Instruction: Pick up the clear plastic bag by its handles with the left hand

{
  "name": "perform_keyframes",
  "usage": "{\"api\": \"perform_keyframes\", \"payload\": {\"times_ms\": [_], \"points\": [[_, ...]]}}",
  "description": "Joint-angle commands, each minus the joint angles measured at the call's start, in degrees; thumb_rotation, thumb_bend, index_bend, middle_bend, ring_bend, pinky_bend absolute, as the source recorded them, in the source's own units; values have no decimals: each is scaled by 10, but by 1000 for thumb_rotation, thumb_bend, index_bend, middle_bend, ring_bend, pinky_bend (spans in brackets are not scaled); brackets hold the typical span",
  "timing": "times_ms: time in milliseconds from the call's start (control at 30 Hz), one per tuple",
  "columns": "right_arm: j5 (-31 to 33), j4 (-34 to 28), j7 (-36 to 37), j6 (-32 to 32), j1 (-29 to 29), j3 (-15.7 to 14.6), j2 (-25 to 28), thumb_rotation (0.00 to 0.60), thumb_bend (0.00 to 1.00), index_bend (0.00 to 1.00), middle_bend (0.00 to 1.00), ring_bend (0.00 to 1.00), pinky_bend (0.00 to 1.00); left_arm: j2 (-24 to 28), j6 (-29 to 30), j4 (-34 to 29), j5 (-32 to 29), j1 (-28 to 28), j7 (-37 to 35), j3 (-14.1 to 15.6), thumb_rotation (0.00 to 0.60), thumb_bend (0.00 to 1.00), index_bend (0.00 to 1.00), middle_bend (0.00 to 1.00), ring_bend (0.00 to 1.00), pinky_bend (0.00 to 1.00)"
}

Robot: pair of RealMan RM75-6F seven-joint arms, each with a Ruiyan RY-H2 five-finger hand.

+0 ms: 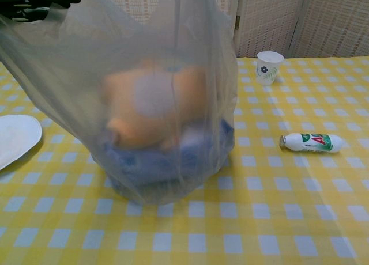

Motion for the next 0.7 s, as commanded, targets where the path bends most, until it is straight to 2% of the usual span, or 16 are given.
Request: {"api": "perform_keyframes", "payload": {"times_ms": [33,267,700], "points": [[0,0,0,-1,0,0,0,600,269,0,0,0,0,-2,4,-3,-2,2,15,-1,600,92,216,153,55,0],[3,0,2,-4,1,0,2,600,269,0,0,0,0,3,19,-25,10,10,69,1,600,93,222,166,58,0],[-7,-2,5,5,-3,-3,3,600,269,0,0,0,0,3,21,-48,32,11,90,17,600,93,216,177,74,0]]}}
